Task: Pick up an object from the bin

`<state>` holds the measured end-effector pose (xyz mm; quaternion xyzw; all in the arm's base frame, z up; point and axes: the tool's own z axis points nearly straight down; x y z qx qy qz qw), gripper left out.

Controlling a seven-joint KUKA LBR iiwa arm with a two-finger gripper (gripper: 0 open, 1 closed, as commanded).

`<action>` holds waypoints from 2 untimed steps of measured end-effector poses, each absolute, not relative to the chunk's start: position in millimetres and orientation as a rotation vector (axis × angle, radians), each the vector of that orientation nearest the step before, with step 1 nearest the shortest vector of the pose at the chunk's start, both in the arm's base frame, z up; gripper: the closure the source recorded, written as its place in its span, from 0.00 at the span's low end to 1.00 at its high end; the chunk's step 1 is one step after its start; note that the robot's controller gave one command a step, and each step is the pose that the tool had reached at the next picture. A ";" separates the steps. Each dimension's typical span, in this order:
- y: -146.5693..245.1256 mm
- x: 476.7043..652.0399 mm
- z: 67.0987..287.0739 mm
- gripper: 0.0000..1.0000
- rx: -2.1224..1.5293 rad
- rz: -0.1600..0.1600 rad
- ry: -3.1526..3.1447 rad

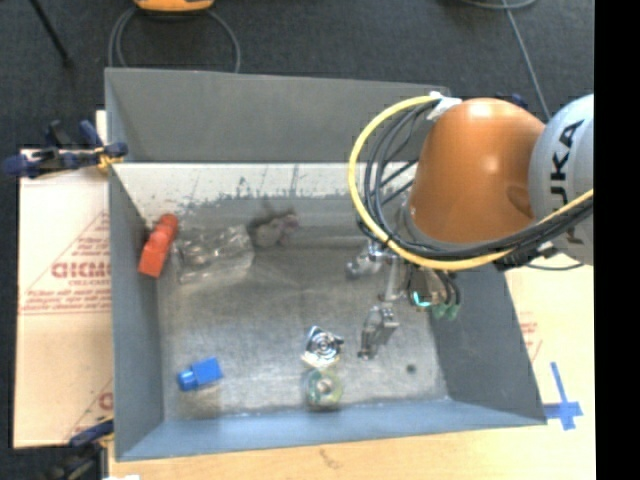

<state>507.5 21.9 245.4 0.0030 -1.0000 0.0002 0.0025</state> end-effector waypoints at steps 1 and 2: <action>14.7 530.3 98.1 0.00 -0.083 -0.001 -3.137; 14.7 531.7 102.6 1.00 -0.085 -0.002 -3.143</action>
Offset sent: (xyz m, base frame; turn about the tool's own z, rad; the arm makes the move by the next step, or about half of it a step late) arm 0.0234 -0.0072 -0.1430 0.0642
